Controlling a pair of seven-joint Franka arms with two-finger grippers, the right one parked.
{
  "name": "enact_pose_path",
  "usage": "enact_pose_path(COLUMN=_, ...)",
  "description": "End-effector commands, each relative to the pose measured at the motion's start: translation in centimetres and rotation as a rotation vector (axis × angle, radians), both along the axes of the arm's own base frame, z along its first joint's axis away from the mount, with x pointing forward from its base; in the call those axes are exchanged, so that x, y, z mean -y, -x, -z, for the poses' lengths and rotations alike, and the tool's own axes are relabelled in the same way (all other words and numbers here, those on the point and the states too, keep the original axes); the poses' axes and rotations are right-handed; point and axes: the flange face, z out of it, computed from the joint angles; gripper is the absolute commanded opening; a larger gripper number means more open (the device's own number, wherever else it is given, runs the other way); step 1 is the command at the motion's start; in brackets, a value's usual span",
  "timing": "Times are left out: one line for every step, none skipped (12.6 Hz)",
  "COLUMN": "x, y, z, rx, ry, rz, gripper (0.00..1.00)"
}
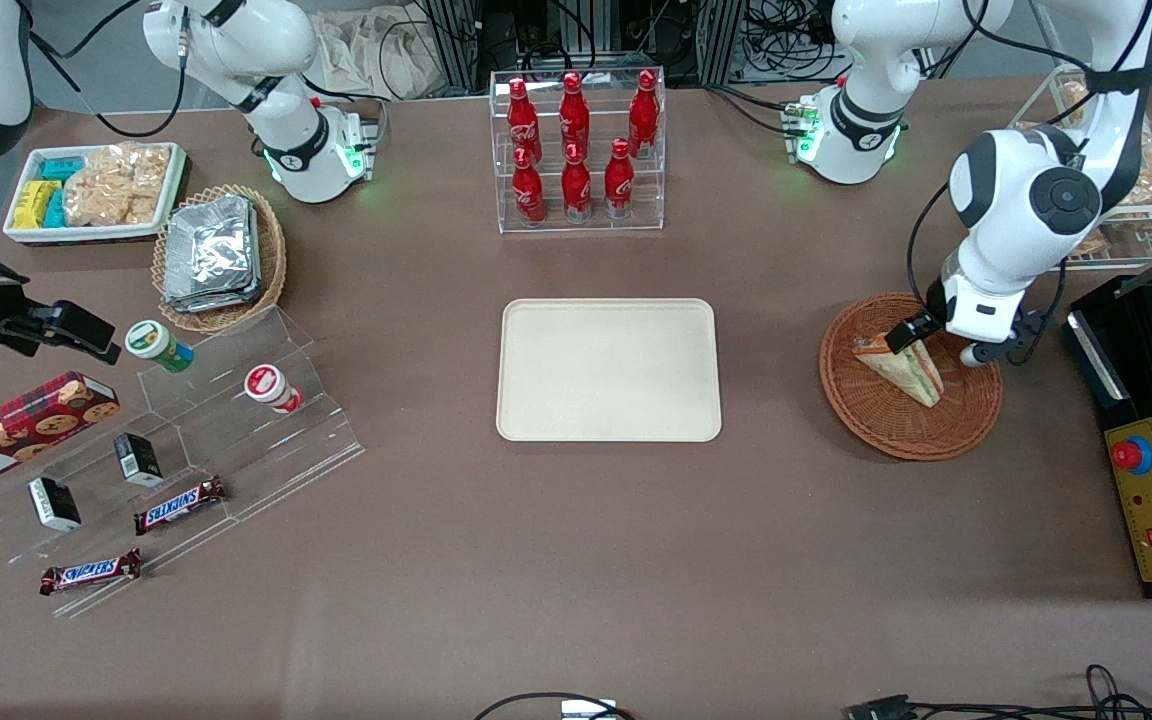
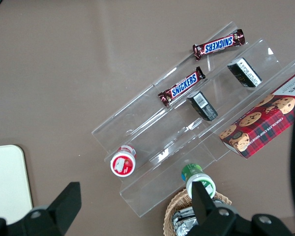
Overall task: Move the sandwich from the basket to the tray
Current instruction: 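Lower the open left gripper and close it on the wrapped sandwich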
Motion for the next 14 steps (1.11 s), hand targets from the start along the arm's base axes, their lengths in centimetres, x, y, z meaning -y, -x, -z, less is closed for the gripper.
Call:
enact_pose_path(x=-0.1, y=-0.1, z=1.4, rx=0.02, ry=0.001, rz=-0.032, gripper=1.0)
enact_pose_path(x=-0.1, y=-0.3, z=2.0, rx=0.021, ry=0.003, rz=-0.036, gripper=1.0)
enact_pose_path(x=-0.2, y=-0.3, z=2.7, rx=0.024, ry=0.004, rz=-0.038, gripper=1.0)
enact_pose_path(x=-0.1, y=-0.3, z=3.3, rx=0.029, ry=0.006, rz=-0.042, gripper=1.0)
enact_pose_path(x=-0.2, y=-0.2, z=3.9, rx=0.033, ry=0.009, rz=-0.049, gripper=1.0)
enact_pose_path(x=-0.2, y=-0.2, z=4.6, rx=0.036, ry=0.011, rz=-0.052, gripper=1.0)
enact_pose_path(x=-0.2, y=-0.1, z=4.9, rx=0.042, ry=0.011, rz=-0.05, gripper=1.0)
enact_pose_path(x=-0.2, y=0.0, z=5.3, rx=0.038, ry=0.012, rz=-0.052, gripper=1.0)
enact_pose_path(x=-0.3, y=0.0, z=5.5, rx=0.041, ry=0.012, rz=-0.053, gripper=1.0)
enact_pose_path(x=-0.3, y=0.1, z=5.9, rx=0.038, ry=0.013, rz=-0.053, gripper=0.98)
enact_pose_path(x=-0.3, y=0.1, z=6.2, rx=0.038, ry=0.014, rz=-0.053, gripper=0.88)
enact_pose_path(x=-0.3, y=0.3, z=6.4, rx=0.035, ry=0.014, rz=-0.053, gripper=0.72)
enact_pose_path(x=-0.3, y=0.3, z=6.5, rx=0.033, ry=0.013, rz=-0.049, gripper=0.48)
enact_pose_path(x=-0.4, y=0.4, z=6.7, rx=0.029, ry=0.012, rz=-0.049, gripper=0.28)
